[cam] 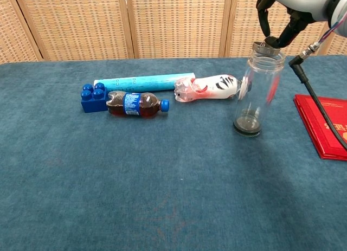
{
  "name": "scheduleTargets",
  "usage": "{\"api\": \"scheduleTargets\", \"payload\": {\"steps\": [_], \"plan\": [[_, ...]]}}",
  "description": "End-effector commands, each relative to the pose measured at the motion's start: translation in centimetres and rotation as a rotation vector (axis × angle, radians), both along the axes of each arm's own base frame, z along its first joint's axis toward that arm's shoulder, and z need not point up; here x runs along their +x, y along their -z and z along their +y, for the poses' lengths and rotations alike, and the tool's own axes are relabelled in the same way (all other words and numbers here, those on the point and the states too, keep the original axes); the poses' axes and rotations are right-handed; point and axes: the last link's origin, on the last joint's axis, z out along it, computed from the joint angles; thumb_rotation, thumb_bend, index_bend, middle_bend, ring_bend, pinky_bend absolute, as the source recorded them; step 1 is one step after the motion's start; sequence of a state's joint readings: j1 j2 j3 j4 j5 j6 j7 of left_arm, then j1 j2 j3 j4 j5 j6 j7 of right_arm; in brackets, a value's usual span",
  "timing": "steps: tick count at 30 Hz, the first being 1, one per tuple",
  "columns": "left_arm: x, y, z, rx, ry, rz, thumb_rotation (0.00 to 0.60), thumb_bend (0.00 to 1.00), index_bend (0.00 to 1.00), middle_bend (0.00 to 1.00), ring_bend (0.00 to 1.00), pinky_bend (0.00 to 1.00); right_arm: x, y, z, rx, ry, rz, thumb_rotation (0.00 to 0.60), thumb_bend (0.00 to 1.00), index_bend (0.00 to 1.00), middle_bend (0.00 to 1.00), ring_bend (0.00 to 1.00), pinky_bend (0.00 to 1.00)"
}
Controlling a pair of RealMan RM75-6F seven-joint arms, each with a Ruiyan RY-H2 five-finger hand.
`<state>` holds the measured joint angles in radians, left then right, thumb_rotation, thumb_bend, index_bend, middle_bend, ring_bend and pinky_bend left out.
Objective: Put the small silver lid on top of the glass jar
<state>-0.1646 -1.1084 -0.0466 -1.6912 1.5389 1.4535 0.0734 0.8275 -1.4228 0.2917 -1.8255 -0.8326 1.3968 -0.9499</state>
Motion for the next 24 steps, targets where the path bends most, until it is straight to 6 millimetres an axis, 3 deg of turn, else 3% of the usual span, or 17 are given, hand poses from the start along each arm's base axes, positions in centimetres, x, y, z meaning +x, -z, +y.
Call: {"api": "scheduleTargets", "payload": {"steps": [1, 7, 15, 24], "plan": [[0.00, 0.01, 0.00, 0.000, 0.000, -0.001, 0.600, 0.22, 0.00, 0.00, 0.00, 0.00, -0.11, 0.11, 0.02, 0.003, 0.003, -0.001, 0.600, 0.54, 0.64, 0.24, 0.11, 0.35], [-0.05, 0.01, -0.01, -0.002, -0.002, -0.002, 0.600, 0.22, 0.00, 0.00, 0.00, 0.00, -0.27, 0.16, 0.08, 0.004, 0.005, 0.002, 0.600, 0.53, 0.64, 0.23, 0.11, 0.35], [-0.09, -0.02, -0.08, -0.001, -0.002, -0.001, 0.600, 0.22, 0.00, 0.00, 0.00, 0.00, -0.27, 0.17, 0.21, 0.009, 0.001, 0.011, 0.600, 0.42, 0.63, 0.20, 0.11, 0.35], [-0.07, 0.01, -0.14, -0.001, -0.001, -0.001, 0.600, 0.22, 0.00, 0.00, 0.00, 0.00, -0.38, -0.11, 0.29, 0.002, 0.005, 0.013, 0.600, 0.40, 0.58, 0.17, 0.11, 0.35]]}}
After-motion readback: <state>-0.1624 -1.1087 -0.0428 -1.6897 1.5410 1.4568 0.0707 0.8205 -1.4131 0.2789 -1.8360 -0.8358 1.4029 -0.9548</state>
